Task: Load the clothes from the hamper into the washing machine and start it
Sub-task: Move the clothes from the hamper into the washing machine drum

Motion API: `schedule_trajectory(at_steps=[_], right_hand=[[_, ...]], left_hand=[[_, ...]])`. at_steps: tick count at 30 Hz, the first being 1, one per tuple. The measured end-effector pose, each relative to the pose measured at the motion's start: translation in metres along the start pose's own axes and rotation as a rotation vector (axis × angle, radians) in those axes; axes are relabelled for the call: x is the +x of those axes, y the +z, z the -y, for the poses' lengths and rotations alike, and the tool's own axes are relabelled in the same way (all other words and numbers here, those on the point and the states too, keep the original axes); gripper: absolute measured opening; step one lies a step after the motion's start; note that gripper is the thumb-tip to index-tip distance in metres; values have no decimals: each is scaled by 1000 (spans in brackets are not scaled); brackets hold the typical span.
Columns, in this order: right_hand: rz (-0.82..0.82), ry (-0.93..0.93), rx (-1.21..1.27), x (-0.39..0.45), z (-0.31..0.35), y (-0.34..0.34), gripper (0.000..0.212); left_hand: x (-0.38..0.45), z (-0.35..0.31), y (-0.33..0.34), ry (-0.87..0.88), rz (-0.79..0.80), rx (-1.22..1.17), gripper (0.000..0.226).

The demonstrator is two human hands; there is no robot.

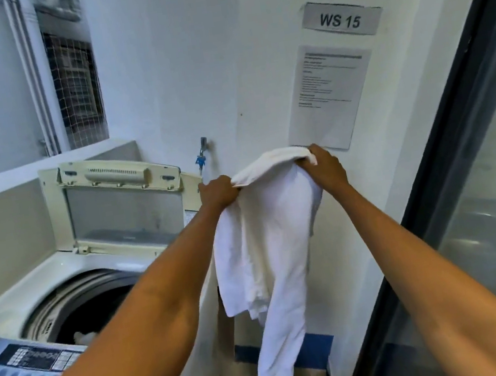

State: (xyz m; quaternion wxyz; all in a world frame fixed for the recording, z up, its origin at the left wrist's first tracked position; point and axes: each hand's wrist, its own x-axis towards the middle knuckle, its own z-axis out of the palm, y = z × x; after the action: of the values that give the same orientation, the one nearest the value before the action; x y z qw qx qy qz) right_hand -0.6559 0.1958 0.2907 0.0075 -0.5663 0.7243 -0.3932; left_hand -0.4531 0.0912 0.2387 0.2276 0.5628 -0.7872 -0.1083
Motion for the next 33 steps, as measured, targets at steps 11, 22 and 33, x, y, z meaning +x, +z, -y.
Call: schedule_trajectory(at_steps=[11, 22, 33], right_hand=[[-61, 208, 13, -5, -32, 25, 24], [106, 0, 995, 27, 91, 19, 23], [660, -253, 434, -13, 74, 143, 119]], left_hand=[[5, 12, -32, 93, 128, 280, 50], [25, 17, -68, 138, 323, -1038, 84], [32, 21, -144, 275, 87, -1820, 56]])
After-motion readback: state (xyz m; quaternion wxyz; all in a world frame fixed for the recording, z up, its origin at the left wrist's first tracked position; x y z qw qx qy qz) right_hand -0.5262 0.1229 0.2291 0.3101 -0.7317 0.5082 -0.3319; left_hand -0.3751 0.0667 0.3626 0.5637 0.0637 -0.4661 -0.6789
